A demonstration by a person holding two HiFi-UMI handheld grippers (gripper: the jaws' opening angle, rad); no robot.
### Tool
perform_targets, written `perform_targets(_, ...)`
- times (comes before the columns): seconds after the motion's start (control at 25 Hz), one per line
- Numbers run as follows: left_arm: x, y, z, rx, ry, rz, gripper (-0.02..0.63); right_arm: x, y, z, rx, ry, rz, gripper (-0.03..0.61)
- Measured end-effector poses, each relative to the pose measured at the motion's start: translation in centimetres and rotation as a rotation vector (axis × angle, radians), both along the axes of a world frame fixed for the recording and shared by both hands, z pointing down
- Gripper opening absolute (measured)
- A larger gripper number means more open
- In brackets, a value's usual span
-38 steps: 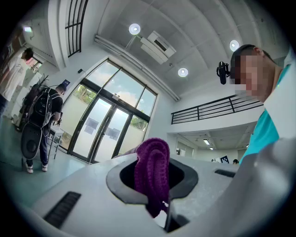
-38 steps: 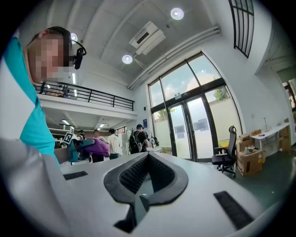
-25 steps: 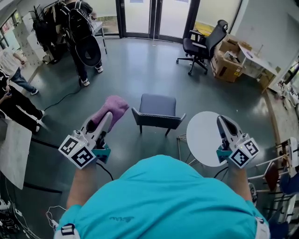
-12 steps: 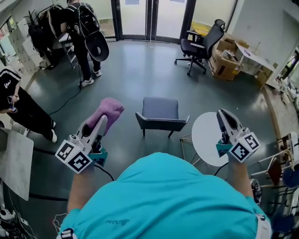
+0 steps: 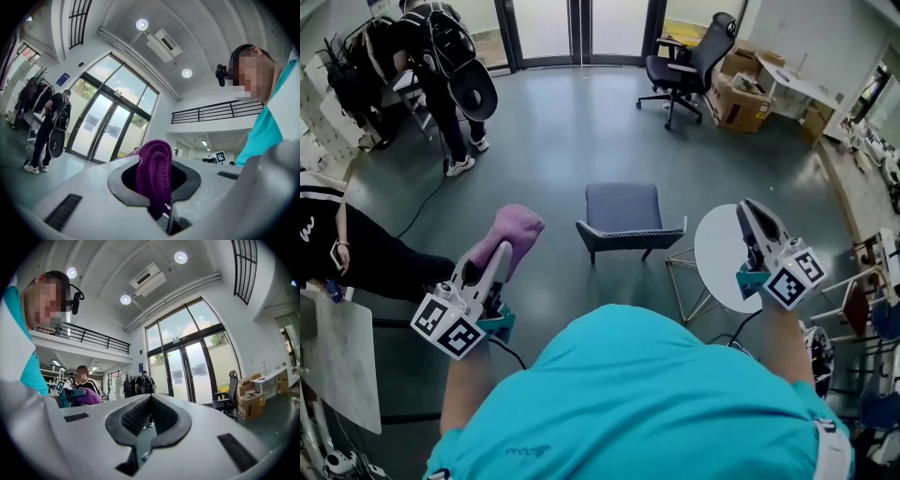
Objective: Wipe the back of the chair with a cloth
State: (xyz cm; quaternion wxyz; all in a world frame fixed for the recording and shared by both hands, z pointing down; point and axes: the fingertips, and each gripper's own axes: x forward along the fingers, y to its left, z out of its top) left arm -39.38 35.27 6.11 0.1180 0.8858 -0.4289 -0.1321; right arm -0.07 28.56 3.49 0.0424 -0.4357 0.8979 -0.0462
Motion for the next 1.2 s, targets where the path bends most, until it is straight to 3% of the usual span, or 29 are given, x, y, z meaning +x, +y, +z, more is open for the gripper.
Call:
perform_targets(0.28,2.8,-3.7,2.0,-0.041,-0.016,0.059,0.058,1.3,-2.7,2.8,-0.052,0.008,0.016,-0.009)
perform_targets(0.56,11.2,-9.1,3.5,-0.063,-0.039,0.030,0.058,8.4,-8.9,5.6,-0.057,-0.004,-0.046,-0.009)
perform_targets(0.92,22.9,-17.3,3.9,-0.150,-0.034,-0.044,0.058,17.9,-17.8,7.9,-0.073,0.028,-0.178,-0.009)
perform_targets(1.2,24.8,-20.2,6.1,-0.211,-0.088,-0.066,0.060,18.5,-21.3,11.2,-0.121,0.003,-0.225,-0.009)
